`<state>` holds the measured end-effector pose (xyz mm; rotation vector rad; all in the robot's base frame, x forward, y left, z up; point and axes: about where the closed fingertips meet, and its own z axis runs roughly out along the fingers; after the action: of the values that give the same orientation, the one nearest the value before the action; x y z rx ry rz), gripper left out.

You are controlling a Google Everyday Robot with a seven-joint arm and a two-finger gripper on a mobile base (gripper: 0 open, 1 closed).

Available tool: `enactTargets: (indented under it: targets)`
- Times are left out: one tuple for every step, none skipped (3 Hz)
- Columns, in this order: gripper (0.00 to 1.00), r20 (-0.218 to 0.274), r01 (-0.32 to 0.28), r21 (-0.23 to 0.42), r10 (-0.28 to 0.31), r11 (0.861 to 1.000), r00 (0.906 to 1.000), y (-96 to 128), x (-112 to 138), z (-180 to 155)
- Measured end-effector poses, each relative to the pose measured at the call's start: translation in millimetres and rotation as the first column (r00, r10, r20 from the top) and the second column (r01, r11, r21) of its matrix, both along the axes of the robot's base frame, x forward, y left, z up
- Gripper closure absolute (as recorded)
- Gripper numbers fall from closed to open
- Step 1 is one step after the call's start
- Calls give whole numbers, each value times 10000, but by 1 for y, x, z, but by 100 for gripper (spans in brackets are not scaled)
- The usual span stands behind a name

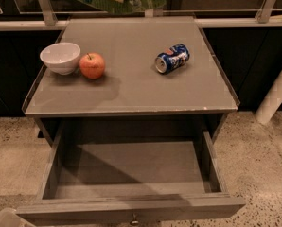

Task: Place green rice chip bag into top drawer

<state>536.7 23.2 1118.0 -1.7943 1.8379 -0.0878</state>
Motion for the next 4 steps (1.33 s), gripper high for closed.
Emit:
enactTargets:
  targets:
    - [100, 100, 514, 23, -514, 9987, 9986, -20, -14, 6]
    - [100, 433, 1703, 212, -1711, 9852, 9843, -70, -60, 17]
    - [100, 620, 1617, 366, -1637, 9862, 9846, -67, -61, 24]
    - [100, 604, 1685, 453, -1711, 9847, 9834, -65, -67, 18]
